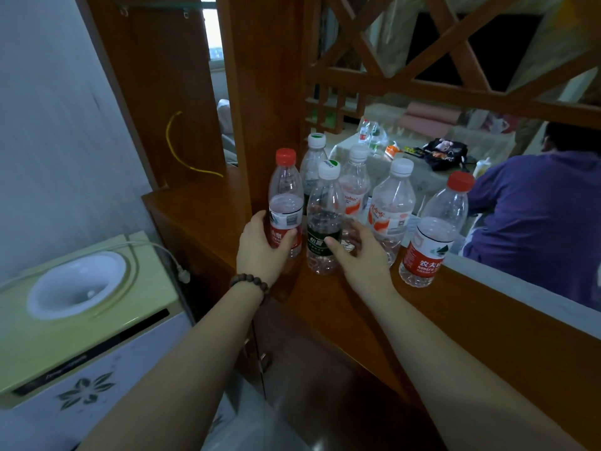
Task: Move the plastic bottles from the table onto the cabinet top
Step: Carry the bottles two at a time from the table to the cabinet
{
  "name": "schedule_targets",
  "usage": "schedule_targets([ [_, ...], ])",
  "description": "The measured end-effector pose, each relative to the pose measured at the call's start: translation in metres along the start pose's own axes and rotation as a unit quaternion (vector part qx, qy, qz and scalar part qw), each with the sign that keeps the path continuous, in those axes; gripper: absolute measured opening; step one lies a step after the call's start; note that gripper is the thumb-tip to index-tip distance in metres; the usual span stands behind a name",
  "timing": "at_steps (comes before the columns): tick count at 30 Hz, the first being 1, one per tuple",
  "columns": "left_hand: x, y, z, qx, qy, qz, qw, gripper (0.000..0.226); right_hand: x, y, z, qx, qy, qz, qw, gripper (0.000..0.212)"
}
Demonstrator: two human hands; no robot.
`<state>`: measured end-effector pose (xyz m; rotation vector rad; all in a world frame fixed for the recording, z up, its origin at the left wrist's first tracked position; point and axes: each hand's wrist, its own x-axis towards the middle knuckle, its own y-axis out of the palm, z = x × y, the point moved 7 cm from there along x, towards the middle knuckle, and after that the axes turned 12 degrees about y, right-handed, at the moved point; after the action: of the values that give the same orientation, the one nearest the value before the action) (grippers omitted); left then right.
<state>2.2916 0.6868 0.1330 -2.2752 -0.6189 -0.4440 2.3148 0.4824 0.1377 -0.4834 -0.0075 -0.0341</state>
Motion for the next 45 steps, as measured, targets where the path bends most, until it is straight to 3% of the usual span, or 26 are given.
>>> schedule_targets([
  [5,-0.029,-0.013,-0.006,0.113,0.035,0.008,0.993,0.069,-0.028,-0.006,0.002,-0.133,-0.084,-0.017,0.987,0.053],
  [9,-0.06,-0.024,-0.006,0.184,0.02,0.024,0.982,0.067,-0.056,0.006,-0.004,-0.188,-0.144,0.006,0.971,0.049],
  [19,-0.179,-0.102,0.047,0.299,-0.136,0.021,0.944,0.07,-0.133,0.102,0.001,-0.22,-0.23,0.191,0.928,0.055],
  [24,-0.264,-0.173,0.077,0.341,-0.241,-0.012,0.909,0.075,-0.202,0.176,0.018,-0.224,-0.287,0.289,0.885,0.057],
  [33,-0.447,-0.32,0.078,0.399,-0.405,-0.145,0.81,0.07,-0.393,0.282,0.065,-0.172,-0.413,0.44,0.778,0.051],
  [40,-0.627,-0.414,0.042,0.415,-0.519,-0.244,0.706,0.071,-0.596,0.321,0.081,-0.134,-0.498,0.528,0.675,0.062],
  [45,-0.771,-0.467,0.0,0.415,-0.59,-0.3,0.624,0.07,-0.759,0.323,0.072,-0.135,-0.539,0.583,0.593,0.05],
])
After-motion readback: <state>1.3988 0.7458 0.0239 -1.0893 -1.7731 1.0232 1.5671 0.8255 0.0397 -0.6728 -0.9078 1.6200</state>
